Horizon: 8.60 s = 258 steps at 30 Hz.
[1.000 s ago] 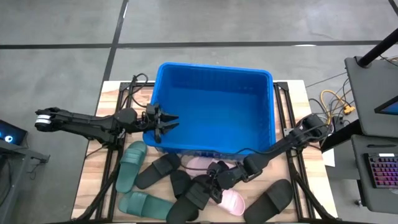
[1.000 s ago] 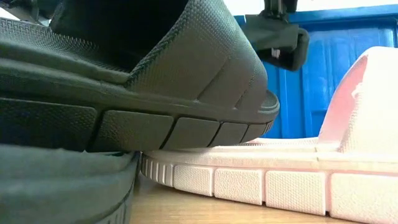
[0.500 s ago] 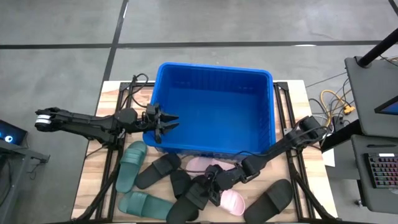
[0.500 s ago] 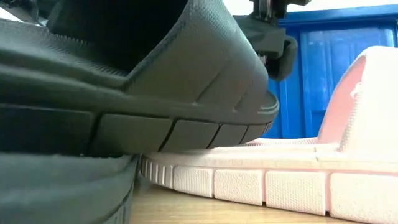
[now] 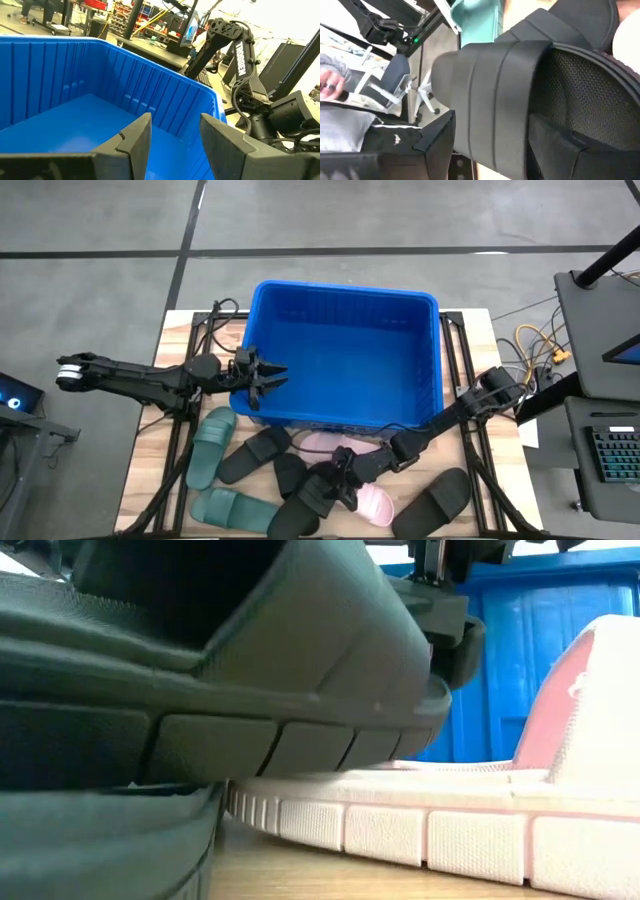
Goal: Pick and place slides into bin
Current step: Put the top right black slide into the blue bin
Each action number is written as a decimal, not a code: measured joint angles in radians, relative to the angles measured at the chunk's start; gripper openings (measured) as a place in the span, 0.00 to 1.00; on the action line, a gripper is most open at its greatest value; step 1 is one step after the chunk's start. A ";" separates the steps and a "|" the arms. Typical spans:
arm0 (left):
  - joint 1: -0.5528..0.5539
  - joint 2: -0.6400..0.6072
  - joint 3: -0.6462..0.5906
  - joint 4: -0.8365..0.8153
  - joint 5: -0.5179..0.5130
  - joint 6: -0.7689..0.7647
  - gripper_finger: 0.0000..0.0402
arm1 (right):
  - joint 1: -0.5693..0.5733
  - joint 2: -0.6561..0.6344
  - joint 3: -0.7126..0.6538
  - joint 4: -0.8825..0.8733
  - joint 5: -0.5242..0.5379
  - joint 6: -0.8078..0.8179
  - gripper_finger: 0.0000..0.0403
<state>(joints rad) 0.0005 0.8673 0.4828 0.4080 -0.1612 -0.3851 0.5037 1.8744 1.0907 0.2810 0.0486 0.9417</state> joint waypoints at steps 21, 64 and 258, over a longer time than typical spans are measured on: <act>0.000 0.000 0.000 0.000 0.000 0.004 0.38 | -0.001 0.008 -0.004 -0.013 -0.023 -0.026 0.51; 0.000 -0.008 0.000 0.000 -0.001 0.002 0.38 | 0.000 0.060 -0.003 0.149 -0.026 -0.009 0.03; 0.035 0.470 0.384 0.491 -0.424 0.112 0.12 | -0.101 -0.402 0.333 0.162 1.460 -1.755 0.71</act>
<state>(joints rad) 0.0358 1.3369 0.8664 0.8988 -0.5852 -0.2735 0.4030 1.4725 1.4233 0.4427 1.5090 -0.8133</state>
